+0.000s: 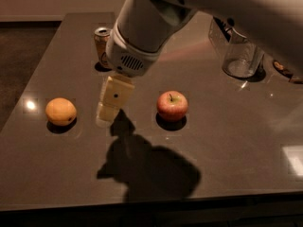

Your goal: Pick orange

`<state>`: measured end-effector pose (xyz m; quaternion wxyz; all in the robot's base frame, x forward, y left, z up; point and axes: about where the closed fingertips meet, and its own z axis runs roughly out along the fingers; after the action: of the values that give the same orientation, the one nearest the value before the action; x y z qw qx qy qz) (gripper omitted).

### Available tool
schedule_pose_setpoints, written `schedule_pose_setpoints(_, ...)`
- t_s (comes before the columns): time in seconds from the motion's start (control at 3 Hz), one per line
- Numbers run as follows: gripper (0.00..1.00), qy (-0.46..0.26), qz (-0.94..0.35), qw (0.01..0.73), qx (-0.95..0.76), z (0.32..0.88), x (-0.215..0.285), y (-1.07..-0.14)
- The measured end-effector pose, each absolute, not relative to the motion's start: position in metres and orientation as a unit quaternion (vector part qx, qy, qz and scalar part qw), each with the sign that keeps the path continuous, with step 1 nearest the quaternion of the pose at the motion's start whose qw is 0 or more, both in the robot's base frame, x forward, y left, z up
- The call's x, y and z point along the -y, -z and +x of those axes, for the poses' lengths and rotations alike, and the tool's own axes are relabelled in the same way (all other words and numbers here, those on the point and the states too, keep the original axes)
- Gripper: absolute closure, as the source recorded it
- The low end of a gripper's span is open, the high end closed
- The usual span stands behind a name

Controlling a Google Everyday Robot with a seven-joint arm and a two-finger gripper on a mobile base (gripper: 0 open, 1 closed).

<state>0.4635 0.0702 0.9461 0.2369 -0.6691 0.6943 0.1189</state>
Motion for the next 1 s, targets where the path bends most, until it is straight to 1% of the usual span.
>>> schedule_pose_setpoints(0.33, 0.0, -0.142, -0.663, 0.244, -0.694, 0.465, -0.118, -0.944)
schedule_pose_setpoints(0.67, 0.0, -0.15, -0.664, 0.24, -0.692, 0.47, -0.161, -0.934)
schedule_pose_setpoints(1.0, 0.0, -0.147, -0.669, 0.231, -0.69, 0.472, -0.188, -0.915)
